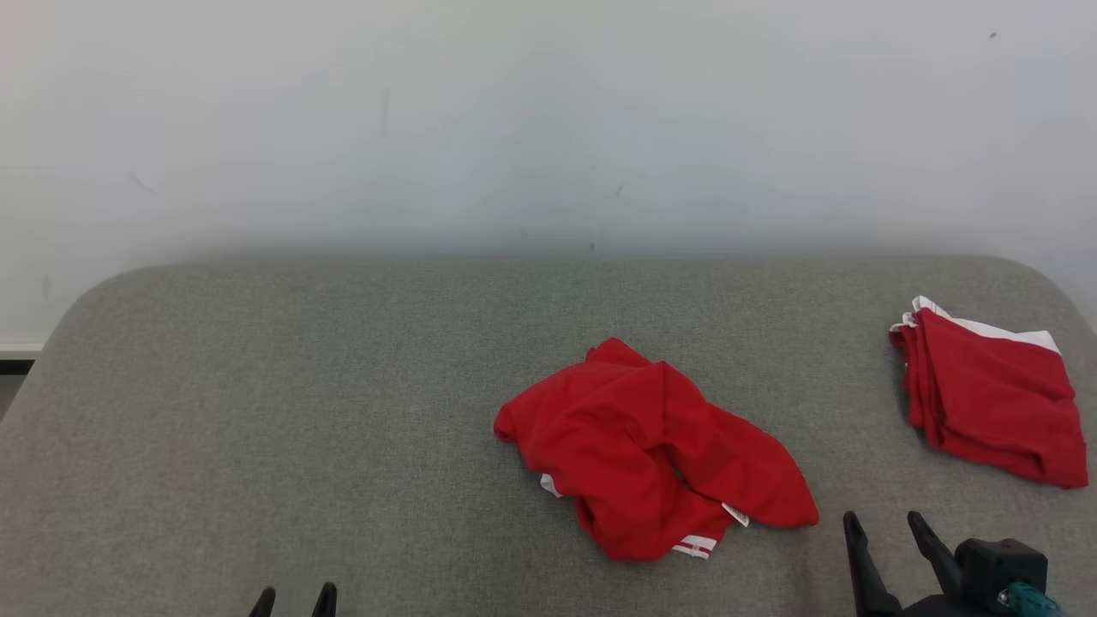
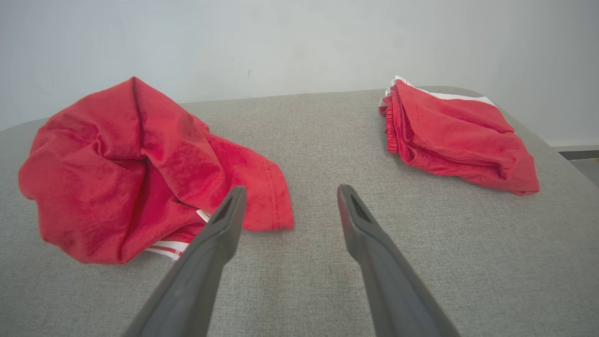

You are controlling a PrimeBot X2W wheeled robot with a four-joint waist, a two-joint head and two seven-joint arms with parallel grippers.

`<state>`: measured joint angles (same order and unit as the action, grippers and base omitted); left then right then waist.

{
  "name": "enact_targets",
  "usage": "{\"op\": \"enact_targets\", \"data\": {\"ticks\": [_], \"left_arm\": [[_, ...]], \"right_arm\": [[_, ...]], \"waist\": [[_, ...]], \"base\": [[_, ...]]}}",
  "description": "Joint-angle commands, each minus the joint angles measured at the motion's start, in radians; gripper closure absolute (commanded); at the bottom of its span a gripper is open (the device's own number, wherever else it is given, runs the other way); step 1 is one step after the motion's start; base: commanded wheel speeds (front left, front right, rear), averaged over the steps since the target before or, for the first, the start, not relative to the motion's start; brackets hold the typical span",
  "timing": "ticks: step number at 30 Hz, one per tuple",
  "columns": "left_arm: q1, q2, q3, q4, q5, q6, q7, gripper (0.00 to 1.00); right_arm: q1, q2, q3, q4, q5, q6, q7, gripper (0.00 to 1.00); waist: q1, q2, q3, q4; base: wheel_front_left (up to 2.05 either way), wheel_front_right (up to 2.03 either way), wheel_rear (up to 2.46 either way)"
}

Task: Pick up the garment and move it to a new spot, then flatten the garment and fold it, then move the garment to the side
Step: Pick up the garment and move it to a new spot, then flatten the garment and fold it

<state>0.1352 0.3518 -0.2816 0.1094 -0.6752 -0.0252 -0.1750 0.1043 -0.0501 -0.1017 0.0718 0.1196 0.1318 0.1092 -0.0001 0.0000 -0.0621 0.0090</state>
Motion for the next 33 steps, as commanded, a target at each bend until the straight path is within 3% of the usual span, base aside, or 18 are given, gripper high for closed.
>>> {"op": "enact_targets", "data": {"ticks": [1, 11, 33], "left_arm": [[-0.021, 0.005, -0.002, -0.011, 0.009, 0.006, 0.007, 0.00], [-0.060, 0.020, -0.006, -0.113, 0.054, 0.059, 0.026, 0.00], [-0.046, 0.020, 0.002, -0.078, 0.035, 0.069, -0.001, 0.00]], "right_arm": [[0.008, 0.000, -0.004, -0.005, -0.005, -0.002, 0.003, 0.00], [0.003, 0.000, -0.020, -0.063, -0.003, -0.002, 0.028, 0.00], [0.001, 0.000, 0.009, -0.079, -0.001, -0.002, 0.027, 0.00]], "waist": [[0.0001, 0.0000, 0.000, 0.002], [0.0001, 0.0000, 0.004, 0.004], [0.0001, 0.0000, 0.016, -0.001]], "base": [[0.00, 0.00, 0.00], [0.00, 0.00, 0.00], [0.00, 0.00, 0.00]]}}
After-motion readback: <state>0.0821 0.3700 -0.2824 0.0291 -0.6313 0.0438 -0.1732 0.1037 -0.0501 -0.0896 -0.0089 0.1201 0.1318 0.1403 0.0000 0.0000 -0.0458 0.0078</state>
